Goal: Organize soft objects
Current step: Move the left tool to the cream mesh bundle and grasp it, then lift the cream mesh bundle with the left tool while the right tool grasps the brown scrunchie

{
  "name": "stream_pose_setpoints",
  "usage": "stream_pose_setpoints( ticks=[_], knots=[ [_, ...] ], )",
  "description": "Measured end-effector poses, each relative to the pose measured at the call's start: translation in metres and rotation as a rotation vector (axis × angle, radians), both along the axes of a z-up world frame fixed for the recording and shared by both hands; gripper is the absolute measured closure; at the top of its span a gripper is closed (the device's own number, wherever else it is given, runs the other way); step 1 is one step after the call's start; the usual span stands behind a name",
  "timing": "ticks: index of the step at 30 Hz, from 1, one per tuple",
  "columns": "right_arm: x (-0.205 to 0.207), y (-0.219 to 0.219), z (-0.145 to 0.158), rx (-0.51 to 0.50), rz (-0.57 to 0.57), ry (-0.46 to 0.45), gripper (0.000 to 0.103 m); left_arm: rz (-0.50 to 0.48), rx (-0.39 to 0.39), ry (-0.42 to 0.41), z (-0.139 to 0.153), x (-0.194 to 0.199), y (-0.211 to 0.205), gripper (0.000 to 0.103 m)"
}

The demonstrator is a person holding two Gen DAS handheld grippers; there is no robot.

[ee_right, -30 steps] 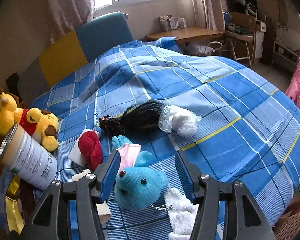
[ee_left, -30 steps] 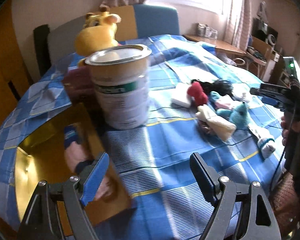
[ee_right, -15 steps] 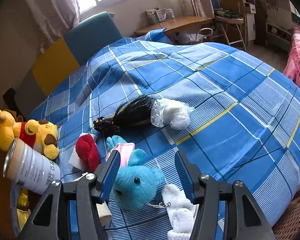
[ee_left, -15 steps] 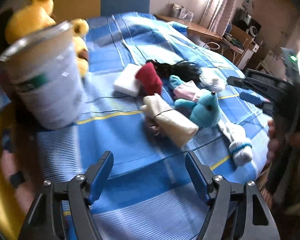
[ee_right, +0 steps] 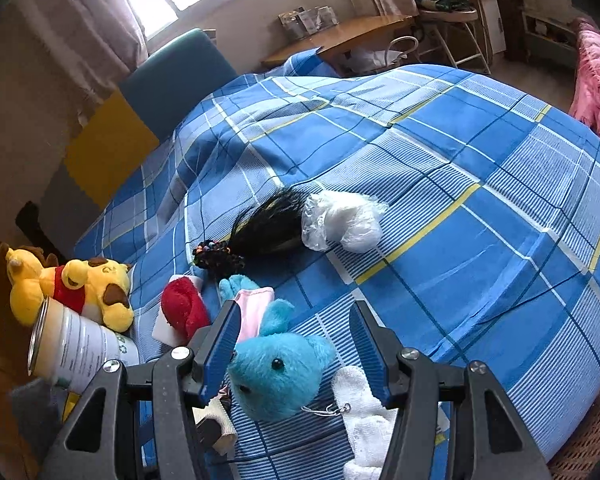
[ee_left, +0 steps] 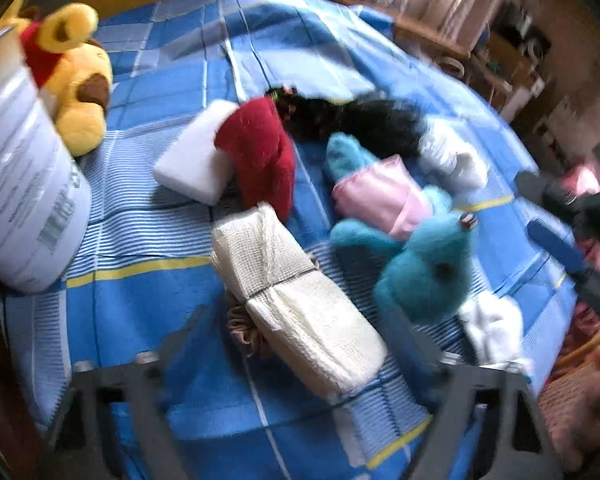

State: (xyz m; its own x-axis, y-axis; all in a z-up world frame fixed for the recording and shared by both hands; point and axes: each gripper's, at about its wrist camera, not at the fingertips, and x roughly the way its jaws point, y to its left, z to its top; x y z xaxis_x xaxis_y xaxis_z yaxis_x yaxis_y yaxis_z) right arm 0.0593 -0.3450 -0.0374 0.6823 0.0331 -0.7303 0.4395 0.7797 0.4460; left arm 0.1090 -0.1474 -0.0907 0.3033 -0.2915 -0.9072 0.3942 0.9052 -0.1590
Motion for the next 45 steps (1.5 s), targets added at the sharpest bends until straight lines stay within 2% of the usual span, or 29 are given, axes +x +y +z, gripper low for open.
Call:
stream_pose_setpoints(
  ticks=[1, 2, 6, 11, 16, 19, 23, 26, 32, 34, 36, 37, 38, 39, 40, 45],
  knots=[
    [0.000, 0.000, -0.001, 0.003, 0.005, 0.002, 0.046, -0.009, -0.009, 0.016, -0.003, 0.000, 0.002, 0.053],
    [0.001, 0.000, -0.002, 0.004, 0.006, 0.005, 0.046, -0.006, -0.030, 0.017, -0.004, -0.002, 0.007, 0.056],
    [0.000, -0.002, -0.001, 0.005, 0.000, 0.001, 0.046, -0.033, -0.071, -0.042, 0.008, -0.024, 0.035, 0.062],
    [0.000, 0.004, 0.005, -0.002, 0.040, -0.039, 0.046, -0.063, -0.089, -0.062, 0.011, -0.059, 0.073, 0.062],
    [0.011, 0.034, 0.011, -0.033, 0.205, -0.057, 0.046, -0.063, -0.074, -0.050, -0.005, -0.088, 0.098, 0.062],
    [0.019, 0.066, 0.011, -0.057, 0.360, -0.046, 0.046, -0.057, -0.082, -0.092, -0.005, -0.096, 0.109, 0.062],
    [0.028, 0.114, -0.004, -0.101, 0.533, 0.047, 0.046, -0.051, -0.101, -0.115, -0.007, -0.101, 0.113, 0.061],
    [0.035, 0.140, -0.021, -0.115, 0.609, 0.128, 0.046, -0.047, -0.109, -0.123, -0.007, -0.103, 0.116, 0.061],
    [0.056, 0.164, -0.058, -0.171, 0.627, 0.271, 0.043, -0.038, -0.127, -0.127, -0.009, -0.100, 0.115, 0.059],
    [0.061, 0.170, -0.064, -0.196, 0.623, 0.290, 0.042, -0.044, -0.125, -0.136, -0.010, -0.101, 0.115, 0.059],
    [0.062, 0.173, -0.065, -0.219, 0.625, 0.270, 0.043, -0.044, -0.128, -0.146, -0.010, -0.103, 0.116, 0.059],
    [0.062, 0.175, -0.066, -0.228, 0.632, 0.268, 0.043, -0.044, -0.129, -0.150, -0.010, -0.103, 0.116, 0.059],
    [0.061, 0.177, -0.066, -0.258, 0.636, 0.269, 0.053, -0.045, -0.128, -0.155, -0.010, -0.104, 0.117, 0.059],
    [0.059, 0.181, -0.067, -0.312, 0.643, 0.273, 0.069, -0.046, -0.126, -0.159, -0.010, -0.106, 0.117, 0.059],
    [0.059, 0.183, -0.067, -0.337, 0.647, 0.273, 0.073, -0.048, -0.122, -0.164, -0.010, -0.107, 0.116, 0.059],
    [0.056, 0.185, -0.070, -0.341, 0.663, 0.276, 0.076, -0.057, -0.111, -0.177, -0.010, -0.110, 0.113, 0.060]
  ],
)
